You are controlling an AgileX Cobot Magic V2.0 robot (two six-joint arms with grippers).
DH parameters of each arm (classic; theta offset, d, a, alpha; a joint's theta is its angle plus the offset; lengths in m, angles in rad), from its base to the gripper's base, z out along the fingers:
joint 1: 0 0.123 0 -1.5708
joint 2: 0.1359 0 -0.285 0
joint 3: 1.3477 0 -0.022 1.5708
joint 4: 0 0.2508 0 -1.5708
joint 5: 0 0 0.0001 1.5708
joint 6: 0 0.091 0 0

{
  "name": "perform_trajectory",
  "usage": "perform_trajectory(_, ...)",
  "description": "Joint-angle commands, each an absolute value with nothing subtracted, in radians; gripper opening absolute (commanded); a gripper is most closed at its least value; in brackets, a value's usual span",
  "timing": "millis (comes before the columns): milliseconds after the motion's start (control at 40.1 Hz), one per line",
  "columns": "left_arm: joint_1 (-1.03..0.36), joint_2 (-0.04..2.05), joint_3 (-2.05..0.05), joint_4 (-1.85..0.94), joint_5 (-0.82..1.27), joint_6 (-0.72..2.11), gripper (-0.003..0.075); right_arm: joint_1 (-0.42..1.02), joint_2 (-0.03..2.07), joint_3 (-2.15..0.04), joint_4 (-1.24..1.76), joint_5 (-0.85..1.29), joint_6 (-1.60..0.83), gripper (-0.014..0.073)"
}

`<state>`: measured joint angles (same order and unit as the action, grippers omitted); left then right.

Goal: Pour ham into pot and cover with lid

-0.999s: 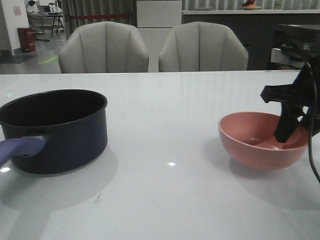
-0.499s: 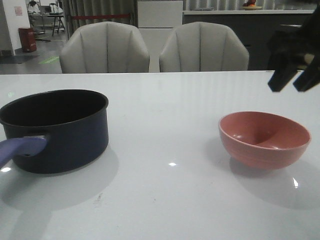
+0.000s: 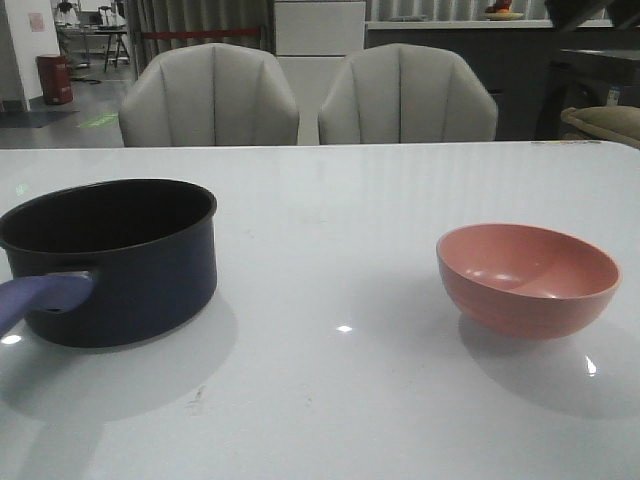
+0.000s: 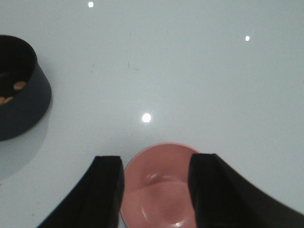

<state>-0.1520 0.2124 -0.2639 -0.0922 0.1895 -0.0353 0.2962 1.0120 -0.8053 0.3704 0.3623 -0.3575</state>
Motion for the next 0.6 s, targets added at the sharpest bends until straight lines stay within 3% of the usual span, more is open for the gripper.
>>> perform_trajectory(0,-0.155,0.218,-0.293,-0.102,0.104,-0.036,0.0563,0.324,0.865,-0.739,0.382,0.187,-0.372,0.0435)
perform_trajectory(200,-0.155,0.218,-0.293,-0.102,0.104,-0.036,0.0563,0.372,0.579,-0.54,0.382,0.076,-0.372,0.0435)
perform_trajectory(574,-0.155,0.218,-0.293,-0.102,0.104,-0.036,0.0563,0.379,0.12,-0.221,0.387,0.068,-0.37,0.0435)
